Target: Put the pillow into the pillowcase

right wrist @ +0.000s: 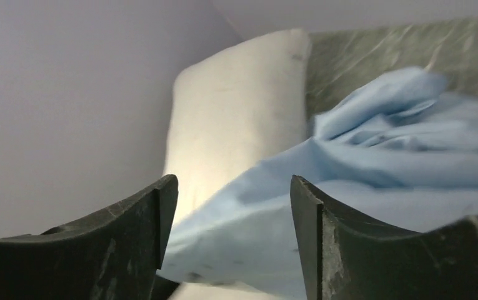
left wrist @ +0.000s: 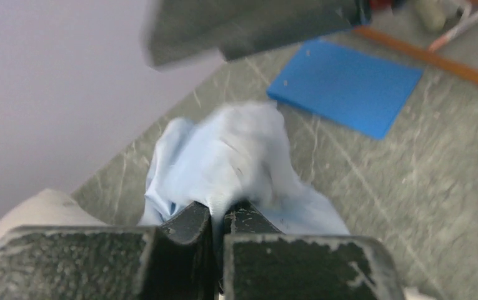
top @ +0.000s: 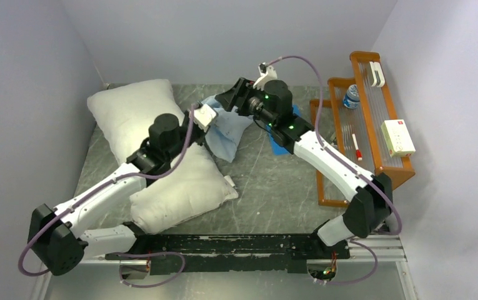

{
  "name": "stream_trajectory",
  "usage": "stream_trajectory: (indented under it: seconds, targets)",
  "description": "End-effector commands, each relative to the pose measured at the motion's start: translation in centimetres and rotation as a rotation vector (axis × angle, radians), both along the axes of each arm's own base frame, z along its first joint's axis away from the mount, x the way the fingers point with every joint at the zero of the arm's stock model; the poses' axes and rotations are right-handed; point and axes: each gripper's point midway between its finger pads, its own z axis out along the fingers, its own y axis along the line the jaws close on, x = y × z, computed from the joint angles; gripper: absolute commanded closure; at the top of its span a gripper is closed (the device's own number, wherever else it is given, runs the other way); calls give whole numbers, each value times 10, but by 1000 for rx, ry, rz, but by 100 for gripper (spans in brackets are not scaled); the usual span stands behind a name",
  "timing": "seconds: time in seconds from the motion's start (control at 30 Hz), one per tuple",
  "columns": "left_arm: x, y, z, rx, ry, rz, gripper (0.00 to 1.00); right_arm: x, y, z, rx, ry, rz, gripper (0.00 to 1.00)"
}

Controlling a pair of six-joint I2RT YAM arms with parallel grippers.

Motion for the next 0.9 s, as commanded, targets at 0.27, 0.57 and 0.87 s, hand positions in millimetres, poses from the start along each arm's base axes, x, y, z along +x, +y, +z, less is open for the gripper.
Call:
stream_trajectory:
  seconds: [0.27, 0.57, 0.87]
  targets:
    - [-32, -18, 107, -329, 192, -68, 95, -68, -56, -16, -266, -525, 134, 28]
    - [-13, -36, 146, -442, 280, -31, 95, -59, -21, -76, -372, -495, 166, 25]
    - [3, -30, 183, -597, 266, 55, 95, -52, -10, -102, -415, -485, -23, 22]
